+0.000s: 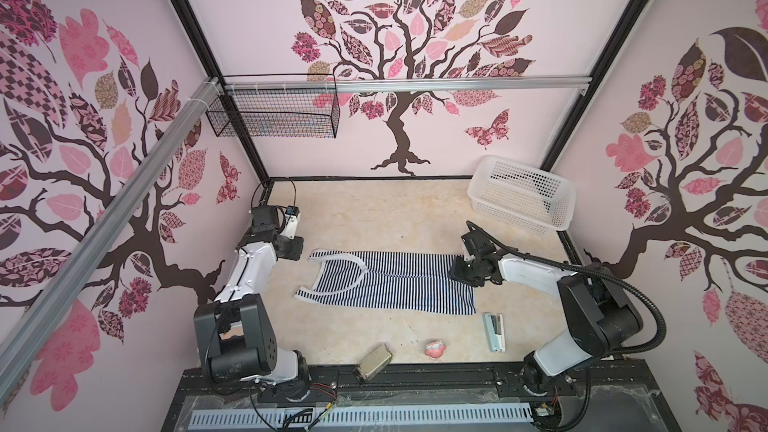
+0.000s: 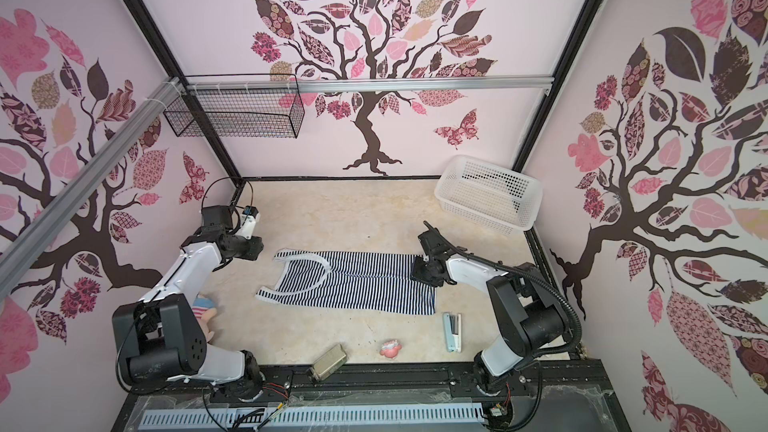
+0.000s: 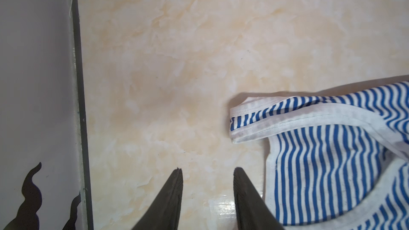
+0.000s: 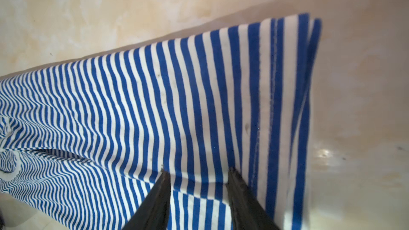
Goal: Fold and stack tank tops
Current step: Rotate the tank top at the center of the table.
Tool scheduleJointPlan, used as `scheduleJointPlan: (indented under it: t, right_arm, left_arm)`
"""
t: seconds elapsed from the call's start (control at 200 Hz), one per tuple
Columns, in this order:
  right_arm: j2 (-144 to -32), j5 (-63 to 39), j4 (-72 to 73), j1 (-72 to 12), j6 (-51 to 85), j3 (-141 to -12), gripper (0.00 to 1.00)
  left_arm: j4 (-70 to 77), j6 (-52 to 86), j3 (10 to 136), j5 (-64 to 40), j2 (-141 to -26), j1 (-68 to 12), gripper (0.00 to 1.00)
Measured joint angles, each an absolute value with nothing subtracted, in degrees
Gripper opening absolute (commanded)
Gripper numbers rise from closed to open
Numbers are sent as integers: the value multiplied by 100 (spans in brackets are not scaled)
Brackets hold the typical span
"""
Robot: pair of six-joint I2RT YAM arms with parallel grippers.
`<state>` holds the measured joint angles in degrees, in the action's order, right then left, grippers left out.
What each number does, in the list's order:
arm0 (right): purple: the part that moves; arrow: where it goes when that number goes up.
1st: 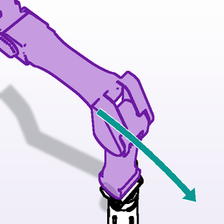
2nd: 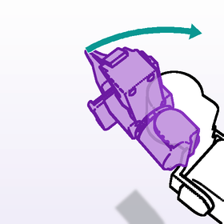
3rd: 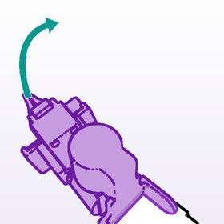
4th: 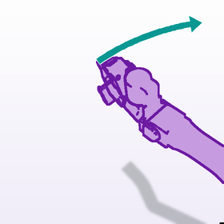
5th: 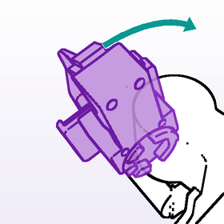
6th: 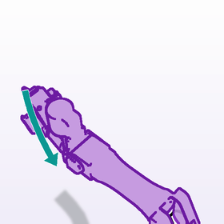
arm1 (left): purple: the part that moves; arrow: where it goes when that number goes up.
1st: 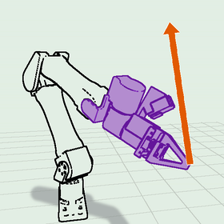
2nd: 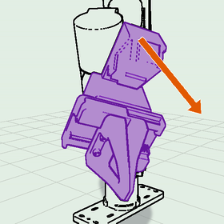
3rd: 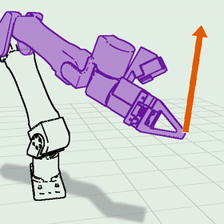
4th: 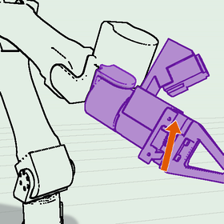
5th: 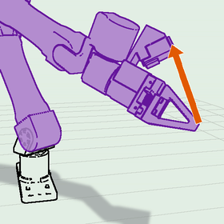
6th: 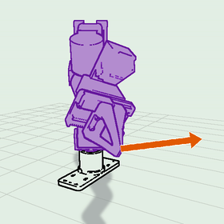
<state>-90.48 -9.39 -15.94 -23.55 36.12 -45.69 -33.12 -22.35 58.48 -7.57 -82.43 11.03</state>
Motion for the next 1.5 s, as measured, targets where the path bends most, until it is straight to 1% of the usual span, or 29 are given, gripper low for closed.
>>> scheduleJointPlan:
  t: [0.13,0.24,0.375,0.54,0.756,0.986,1.151,1.356,1.501]
  right_arm:
    - [-9028,-969,-1728,-2364,3625,-4591,46]
    - [-8993,-969,-1942,-2410,3647,-4624,45]
    - [-8962,-939,-2180,-2482,3717,-4668,46]
    - [-8938,-917,-2412,-2620,3756,-4790,45]
    - [-8864,-875,-2508,-2648,3756,-5006,45]
    - [-8882,-797,-2530,-2657,3750,-5177,45]
    - [-9139,-762,-2445,-2657,3747,-5251,45]
    - [-9262,-705,-2556,-2657,3734,-5290,46]
    - [-9201,-698,-2644,-2657,3719,-5334,47]
  left_arm:
    - [-3424,-2152,5937,-871,-8335,355,42]
    - [-3446,-2086,6053,-993,-8705,-397,41]
    - [-3496,-2040,6458,-1059,-9472,-827,40]
    - [-3514,-1946,6831,-1118,-10197,-882,40]
    - [-3581,-1933,6997,-1144,-10600,-897,40]
    - [-3623,-1970,7054,-550,-10875,-1096,40]
    - [-3653,-1992,7328,-185,-11087,-1186,40]
    - [-3763,-2010,7940,25,-11504,-1188,40]
    - [-3905,-2053,8593,104,-11935,-1190,40]
